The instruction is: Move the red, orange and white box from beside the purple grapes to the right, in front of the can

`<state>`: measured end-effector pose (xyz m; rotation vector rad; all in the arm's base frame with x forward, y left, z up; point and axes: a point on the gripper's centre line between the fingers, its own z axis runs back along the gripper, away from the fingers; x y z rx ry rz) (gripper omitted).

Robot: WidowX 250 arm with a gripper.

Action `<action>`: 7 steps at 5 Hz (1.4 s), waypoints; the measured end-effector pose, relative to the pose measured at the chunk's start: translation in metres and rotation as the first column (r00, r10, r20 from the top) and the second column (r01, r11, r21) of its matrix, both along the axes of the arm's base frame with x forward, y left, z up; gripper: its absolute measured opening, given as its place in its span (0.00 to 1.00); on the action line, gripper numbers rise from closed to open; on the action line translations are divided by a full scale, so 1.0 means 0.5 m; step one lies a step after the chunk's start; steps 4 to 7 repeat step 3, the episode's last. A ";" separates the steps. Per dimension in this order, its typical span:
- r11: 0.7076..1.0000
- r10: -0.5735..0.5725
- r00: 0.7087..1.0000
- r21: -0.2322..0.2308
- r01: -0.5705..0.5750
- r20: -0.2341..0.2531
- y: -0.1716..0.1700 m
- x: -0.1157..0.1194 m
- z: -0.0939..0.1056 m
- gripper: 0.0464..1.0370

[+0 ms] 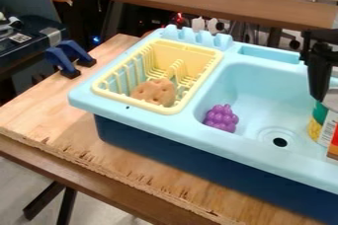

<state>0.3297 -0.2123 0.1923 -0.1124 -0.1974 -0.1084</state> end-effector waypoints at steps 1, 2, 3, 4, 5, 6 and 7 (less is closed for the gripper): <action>1.000 0.000 1.000 -0.001 0.000 -0.001 0.000 0.000 0.000 0.96; 1.000 0.000 1.000 0.000 0.000 0.000 0.000 0.000 0.000 0.96; 1.000 0.000 1.000 -0.001 0.000 0.001 0.000 0.000 0.000 0.96; 1.000 0.000 1.000 -0.001 0.000 0.001 0.000 0.000 0.000 0.96; 1.000 0.000 1.000 -0.001 0.000 0.001 0.000 0.000 0.000 0.96; 1.000 0.000 1.000 -0.001 0.000 0.001 0.000 0.000 0.000 0.96; 1.000 0.000 1.000 -0.001 0.000 0.001 0.000 0.000 0.000 0.96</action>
